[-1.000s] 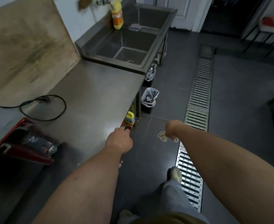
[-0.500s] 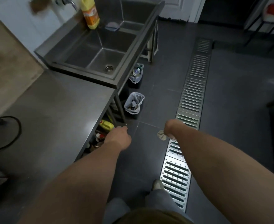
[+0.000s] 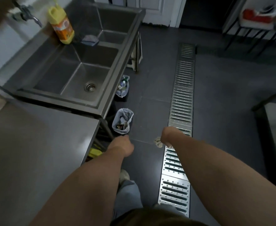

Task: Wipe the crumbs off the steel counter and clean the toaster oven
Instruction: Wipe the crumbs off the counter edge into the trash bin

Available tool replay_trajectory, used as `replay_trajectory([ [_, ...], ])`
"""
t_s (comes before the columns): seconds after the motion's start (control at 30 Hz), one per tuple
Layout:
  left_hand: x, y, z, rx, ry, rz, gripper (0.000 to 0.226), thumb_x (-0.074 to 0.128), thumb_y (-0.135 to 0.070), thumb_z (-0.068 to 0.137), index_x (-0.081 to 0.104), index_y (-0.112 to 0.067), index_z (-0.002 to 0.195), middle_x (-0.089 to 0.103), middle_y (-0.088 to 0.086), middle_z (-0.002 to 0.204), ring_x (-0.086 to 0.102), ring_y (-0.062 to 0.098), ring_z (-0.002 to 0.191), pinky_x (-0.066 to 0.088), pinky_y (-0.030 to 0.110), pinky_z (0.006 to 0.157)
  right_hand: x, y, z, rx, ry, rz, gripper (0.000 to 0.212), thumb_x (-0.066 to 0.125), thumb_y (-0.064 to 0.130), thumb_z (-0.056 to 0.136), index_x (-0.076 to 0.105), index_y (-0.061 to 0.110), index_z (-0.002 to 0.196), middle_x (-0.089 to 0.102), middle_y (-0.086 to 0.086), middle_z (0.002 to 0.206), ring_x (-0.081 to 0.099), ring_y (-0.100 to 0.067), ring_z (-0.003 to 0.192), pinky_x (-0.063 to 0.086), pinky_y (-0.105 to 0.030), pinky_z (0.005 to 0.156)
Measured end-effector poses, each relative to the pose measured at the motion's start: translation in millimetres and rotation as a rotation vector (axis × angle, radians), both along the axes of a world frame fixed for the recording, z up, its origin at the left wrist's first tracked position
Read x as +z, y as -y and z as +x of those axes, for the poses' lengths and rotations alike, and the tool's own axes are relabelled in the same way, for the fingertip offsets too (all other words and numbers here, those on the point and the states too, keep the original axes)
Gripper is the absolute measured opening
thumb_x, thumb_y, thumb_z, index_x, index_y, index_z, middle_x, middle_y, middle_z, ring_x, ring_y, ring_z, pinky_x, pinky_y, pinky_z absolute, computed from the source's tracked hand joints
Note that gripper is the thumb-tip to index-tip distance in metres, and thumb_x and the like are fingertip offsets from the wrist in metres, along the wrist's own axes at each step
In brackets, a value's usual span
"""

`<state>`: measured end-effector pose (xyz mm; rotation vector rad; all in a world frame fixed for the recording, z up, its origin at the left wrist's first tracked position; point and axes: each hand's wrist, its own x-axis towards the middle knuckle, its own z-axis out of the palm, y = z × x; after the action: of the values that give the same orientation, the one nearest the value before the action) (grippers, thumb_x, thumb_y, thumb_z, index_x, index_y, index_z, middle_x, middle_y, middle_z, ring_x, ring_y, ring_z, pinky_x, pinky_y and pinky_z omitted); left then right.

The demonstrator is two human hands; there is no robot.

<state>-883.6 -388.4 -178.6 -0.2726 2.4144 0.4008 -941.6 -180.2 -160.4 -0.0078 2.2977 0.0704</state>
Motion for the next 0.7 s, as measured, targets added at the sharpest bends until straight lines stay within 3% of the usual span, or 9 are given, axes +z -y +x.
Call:
replay_trajectory([
  [0.17,-5.4,18.5,-68.4,0.055,0.010,0.056,0.052,0.047,-0.030,0.094,0.041,-0.013,0.143,0.054,0.015,0.137,0.054,0.034,0.121,0.046,0.037,0.092,-1.5,31.2,-67.5,-0.056,-0.008,-0.043,0.028,0.071,0.013,0.076,0.071,0.007,0.104,0.069,-0.012,0.110,0.065,-0.030,0.104,0.052,-0.033,0.082],
  [0.3,-18.3,31.1,-104.3,0.100,0.053,0.062,0.046,0.048,-0.026,0.093,0.047,-0.015,0.137,0.056,0.014,0.135,0.055,0.034,0.120,0.047,0.037,0.093,-16.5,55.4,-106.3,-0.024,-0.034,-0.061,0.013,0.072,0.009,0.069,0.068,0.005,0.081,0.070,-0.014,0.094,0.068,-0.029,0.094,0.048,-0.029,0.069],
  [0.43,-45.5,29.1,-127.9,0.192,0.103,0.070,0.048,0.047,-0.026,0.092,0.048,-0.019,0.139,0.054,0.009,0.140,0.053,0.031,0.126,0.045,0.036,0.097,-45.6,59.9,-147.5,-0.003,-0.018,-0.090,0.025,0.063,0.009,0.078,0.069,0.006,0.103,0.069,-0.014,0.107,0.066,-0.030,0.101,0.048,-0.031,0.072],
  [0.7,-112.5,33.7,-176.1,0.448,0.117,-0.019,0.046,0.047,-0.036,0.095,0.045,-0.015,0.136,0.056,0.013,0.135,0.054,0.034,0.123,0.045,0.040,0.098,-129.0,54.5,-233.5,0.108,-0.031,-0.169,0.033,0.051,0.018,0.089,0.062,0.012,0.119,0.063,-0.013,0.123,0.061,-0.032,0.111,0.048,-0.035,0.085],
])
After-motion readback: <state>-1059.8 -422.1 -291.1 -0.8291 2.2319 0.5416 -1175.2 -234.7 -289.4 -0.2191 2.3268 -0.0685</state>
